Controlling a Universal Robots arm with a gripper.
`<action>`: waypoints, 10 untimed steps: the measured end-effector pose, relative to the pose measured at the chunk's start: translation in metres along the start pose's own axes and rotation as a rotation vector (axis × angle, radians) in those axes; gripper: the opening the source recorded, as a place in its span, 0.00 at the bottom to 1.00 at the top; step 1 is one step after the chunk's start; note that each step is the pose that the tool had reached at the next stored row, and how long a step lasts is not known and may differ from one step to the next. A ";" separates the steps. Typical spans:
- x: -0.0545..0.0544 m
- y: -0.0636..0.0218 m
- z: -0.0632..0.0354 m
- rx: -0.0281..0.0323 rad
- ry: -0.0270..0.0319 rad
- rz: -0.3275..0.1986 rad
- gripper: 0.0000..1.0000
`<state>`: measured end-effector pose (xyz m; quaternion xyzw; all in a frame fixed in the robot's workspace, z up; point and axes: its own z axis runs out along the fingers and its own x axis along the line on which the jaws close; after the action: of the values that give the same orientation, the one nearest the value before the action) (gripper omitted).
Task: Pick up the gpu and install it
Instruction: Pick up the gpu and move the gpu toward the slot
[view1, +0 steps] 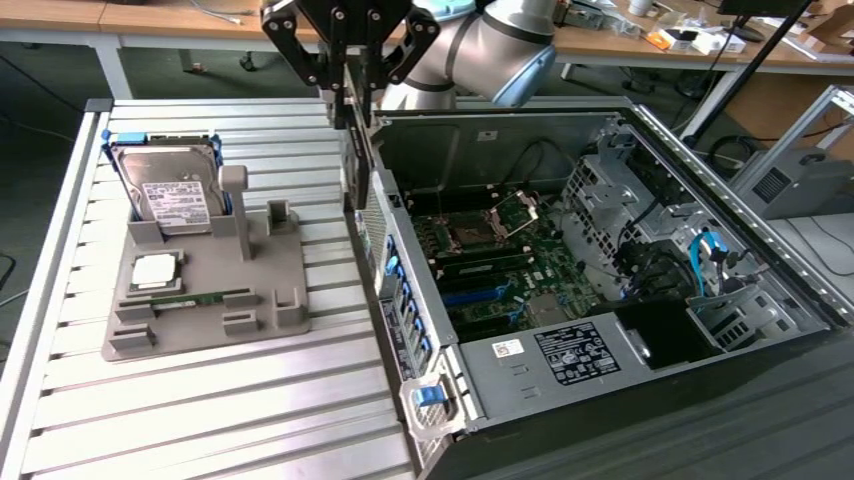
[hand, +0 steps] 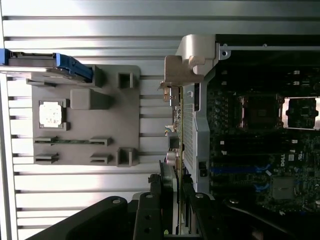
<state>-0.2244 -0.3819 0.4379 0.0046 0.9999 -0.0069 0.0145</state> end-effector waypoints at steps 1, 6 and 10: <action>-0.001 0.0000 0.0000 0.0002 0.0001 0.000 0.27; -0.004 0.0000 0.0001 0.0006 0.0001 0.000 0.27; -0.006 -0.0001 0.0001 0.0009 0.0001 0.000 0.27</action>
<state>-0.2182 -0.3820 0.4380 0.0046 0.9999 -0.0074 0.0144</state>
